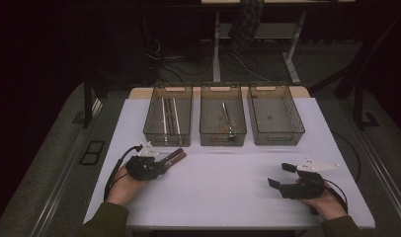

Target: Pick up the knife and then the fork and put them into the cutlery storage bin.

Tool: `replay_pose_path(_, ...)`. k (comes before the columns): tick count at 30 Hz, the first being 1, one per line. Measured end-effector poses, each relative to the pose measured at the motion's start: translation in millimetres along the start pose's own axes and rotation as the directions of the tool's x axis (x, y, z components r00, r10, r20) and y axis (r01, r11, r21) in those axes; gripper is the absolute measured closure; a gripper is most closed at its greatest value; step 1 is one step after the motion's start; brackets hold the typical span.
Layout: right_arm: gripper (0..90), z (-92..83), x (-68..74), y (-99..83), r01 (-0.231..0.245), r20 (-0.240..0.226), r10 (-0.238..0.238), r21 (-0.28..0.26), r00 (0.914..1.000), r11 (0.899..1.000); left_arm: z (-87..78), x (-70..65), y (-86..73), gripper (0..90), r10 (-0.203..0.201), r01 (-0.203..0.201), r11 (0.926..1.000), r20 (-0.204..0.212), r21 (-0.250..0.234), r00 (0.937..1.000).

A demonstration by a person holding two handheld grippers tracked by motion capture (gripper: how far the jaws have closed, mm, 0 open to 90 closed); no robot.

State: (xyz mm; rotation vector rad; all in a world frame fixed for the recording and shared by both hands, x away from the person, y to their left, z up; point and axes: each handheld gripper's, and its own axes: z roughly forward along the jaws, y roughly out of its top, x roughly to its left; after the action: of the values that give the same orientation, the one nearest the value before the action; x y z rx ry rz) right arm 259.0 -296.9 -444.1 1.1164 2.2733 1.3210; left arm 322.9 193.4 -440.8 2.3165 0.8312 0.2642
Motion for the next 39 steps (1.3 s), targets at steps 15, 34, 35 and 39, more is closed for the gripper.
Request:
replay_pose_path(15, 16.7, -1.1, -1.4, 2.6, -0.024, 0.001, 0.024, -0.01, 0.9997, 1.0, -1.6, 0.5, 3.2, 76.2, -0.056, 0.055, 0.9984, 0.056, 0.006, 0.9968)
replay_pose_path(34, 16.7, 4.5, 7.6, 38.7, 0.097, -0.245, -0.077, 0.071, 0.9666, 0.993, 5.7, -62.9, 50.1, 76.2, 0.168, -0.164, 0.9857, 0.253, -0.037, 0.9527)
replay_pose_path(35, 16.7, 6.6, 9.6, 41.0, 0.116, -0.255, -0.093, 0.075, 0.9624, 0.99, 7.3, -66.7, 53.0, 76.2, 0.184, -0.181, 0.9828, 0.267, -0.035, 0.946)
replay_pose_path(39, 16.8, 16.3, 17.5, 49.5, 0.195, -0.282, -0.158, 0.107, 0.9463, 0.975, 14.4, -79.6, 65.5, 76.1, 0.244, -0.241, 0.9692, 0.317, -0.048, 0.9166)
